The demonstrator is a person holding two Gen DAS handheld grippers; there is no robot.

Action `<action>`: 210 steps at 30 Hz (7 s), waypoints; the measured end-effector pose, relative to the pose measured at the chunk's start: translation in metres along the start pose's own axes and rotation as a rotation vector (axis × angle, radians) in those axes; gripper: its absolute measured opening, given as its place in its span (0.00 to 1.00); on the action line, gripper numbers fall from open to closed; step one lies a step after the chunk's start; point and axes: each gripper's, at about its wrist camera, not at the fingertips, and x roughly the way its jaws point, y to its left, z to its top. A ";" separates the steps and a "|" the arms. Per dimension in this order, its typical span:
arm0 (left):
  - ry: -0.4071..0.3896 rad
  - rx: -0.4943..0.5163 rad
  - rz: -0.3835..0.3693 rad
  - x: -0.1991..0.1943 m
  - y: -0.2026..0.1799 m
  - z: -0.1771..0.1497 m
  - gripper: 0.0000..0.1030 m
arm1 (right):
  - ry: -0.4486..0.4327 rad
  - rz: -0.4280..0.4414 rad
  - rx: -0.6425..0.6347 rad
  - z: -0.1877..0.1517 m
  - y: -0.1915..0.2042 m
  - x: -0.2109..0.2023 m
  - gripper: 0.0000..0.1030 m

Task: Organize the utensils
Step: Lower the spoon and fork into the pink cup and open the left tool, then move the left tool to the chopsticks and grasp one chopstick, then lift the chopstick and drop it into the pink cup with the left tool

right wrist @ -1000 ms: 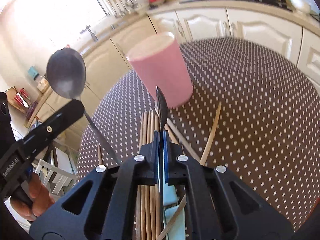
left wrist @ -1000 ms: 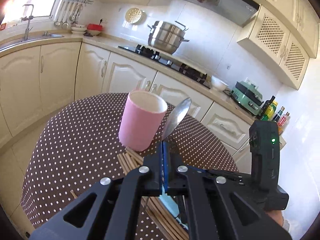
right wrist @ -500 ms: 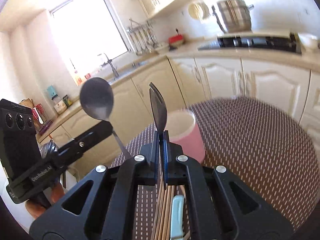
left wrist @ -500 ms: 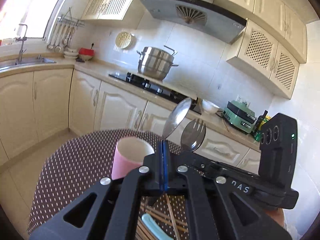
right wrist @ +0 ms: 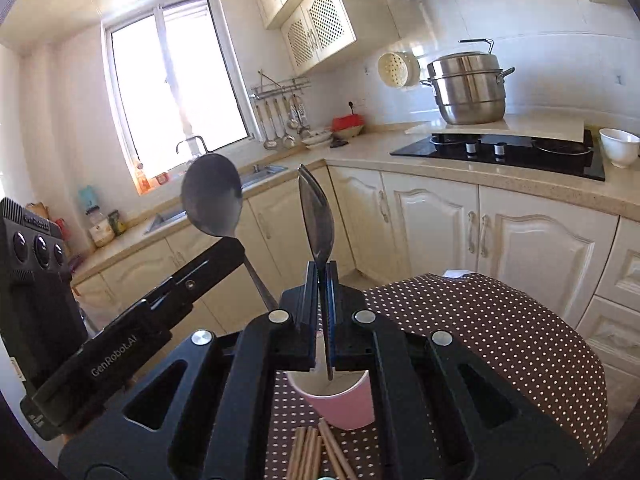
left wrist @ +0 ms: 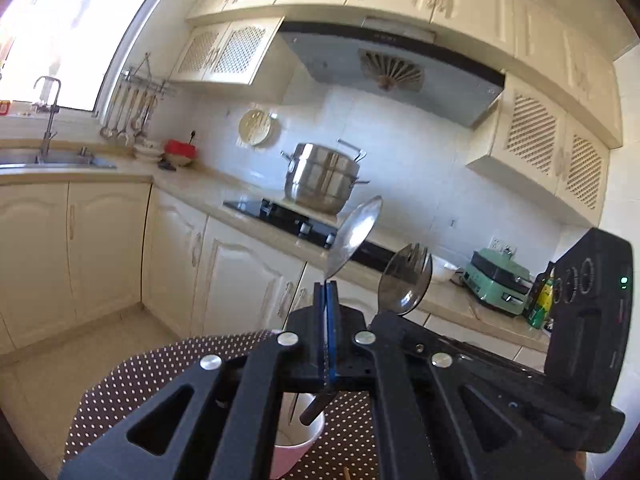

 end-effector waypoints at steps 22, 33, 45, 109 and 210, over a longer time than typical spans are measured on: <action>0.163 -0.012 0.117 0.023 0.032 -0.050 0.34 | 0.098 -0.057 0.025 -0.050 -0.014 0.030 0.04; 0.159 0.044 0.213 0.003 0.032 -0.055 0.55 | 0.113 -0.069 0.041 -0.064 -0.013 0.027 0.05; 0.147 0.034 0.236 -0.035 0.029 -0.053 0.61 | 0.102 -0.097 0.042 -0.070 0.000 0.006 0.45; 0.535 -0.162 0.205 -0.036 0.033 -0.141 0.04 | 0.641 -0.133 0.097 -0.188 -0.015 0.008 0.07; 0.075 0.077 0.242 -0.017 0.001 -0.034 0.54 | -0.229 -0.070 -0.153 -0.053 0.001 -0.011 0.23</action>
